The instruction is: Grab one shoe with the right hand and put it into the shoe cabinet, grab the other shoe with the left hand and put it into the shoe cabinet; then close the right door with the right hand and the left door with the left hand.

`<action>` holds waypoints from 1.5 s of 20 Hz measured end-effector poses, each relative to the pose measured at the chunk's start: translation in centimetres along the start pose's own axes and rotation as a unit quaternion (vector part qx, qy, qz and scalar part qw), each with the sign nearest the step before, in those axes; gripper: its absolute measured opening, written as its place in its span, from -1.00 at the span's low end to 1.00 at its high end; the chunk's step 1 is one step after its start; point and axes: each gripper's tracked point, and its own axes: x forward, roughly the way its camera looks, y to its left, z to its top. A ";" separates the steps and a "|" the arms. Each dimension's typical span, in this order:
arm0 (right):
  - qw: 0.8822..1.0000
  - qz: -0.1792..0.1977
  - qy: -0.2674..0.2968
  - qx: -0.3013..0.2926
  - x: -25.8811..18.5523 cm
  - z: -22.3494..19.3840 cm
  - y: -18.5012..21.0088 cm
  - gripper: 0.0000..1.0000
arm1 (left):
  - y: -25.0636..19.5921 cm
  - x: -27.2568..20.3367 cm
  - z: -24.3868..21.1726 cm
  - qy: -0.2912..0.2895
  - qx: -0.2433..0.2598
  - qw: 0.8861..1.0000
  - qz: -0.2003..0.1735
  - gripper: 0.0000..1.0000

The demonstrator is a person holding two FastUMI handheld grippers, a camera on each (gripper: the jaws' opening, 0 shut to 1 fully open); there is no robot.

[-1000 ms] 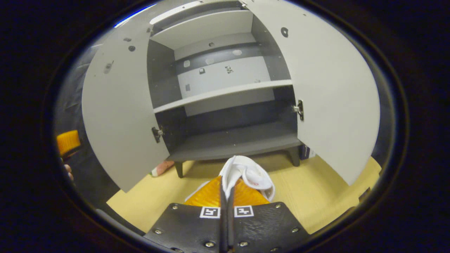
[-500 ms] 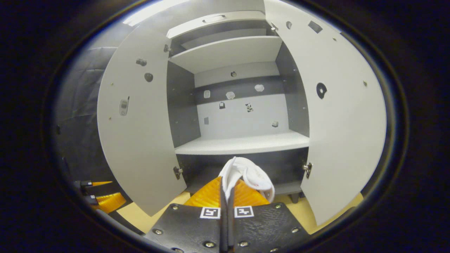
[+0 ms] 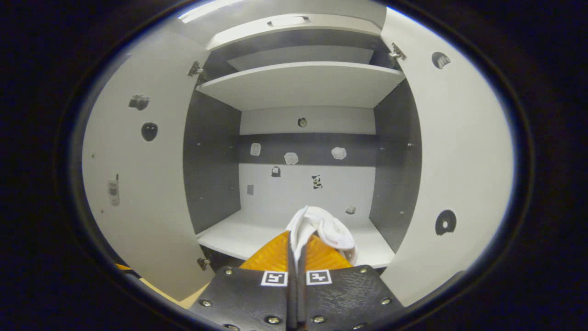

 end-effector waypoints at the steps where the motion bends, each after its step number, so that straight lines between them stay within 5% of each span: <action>1: 1.000 -0.007 0.004 -0.007 1.8 0.3 -0.5 -0.99 | 0.0 0.1 0.4 -0.003 0.000 1.000 0.003 0.94; 7: 0.999 -0.025 0.016 -0.041 10.1 0.6 -2.1 -0.99 | 0.8 0.0 2.8 -0.029 0.010 0.999 0.014 0.94; 13: 0.997 -0.039 0.063 -0.027 16.1 -3.6 -4.6 -0.98 | 0.1 0.6 3.8 -0.036 0.021 0.999 0.004 0.93; 23: 0.993 -0.030 0.095 -0.056 19.2 -7.1 -4.8 -0.98 | 0.1 1.5 3.8 -0.033 0.015 0.999 0.017 0.94; 30: 0.996 -0.036 0.062 -0.062 17.5 -5.0 -4.0 -0.47 | 0.3 0.8 2.5 -0.012 0.009 1.000 0.024 0.94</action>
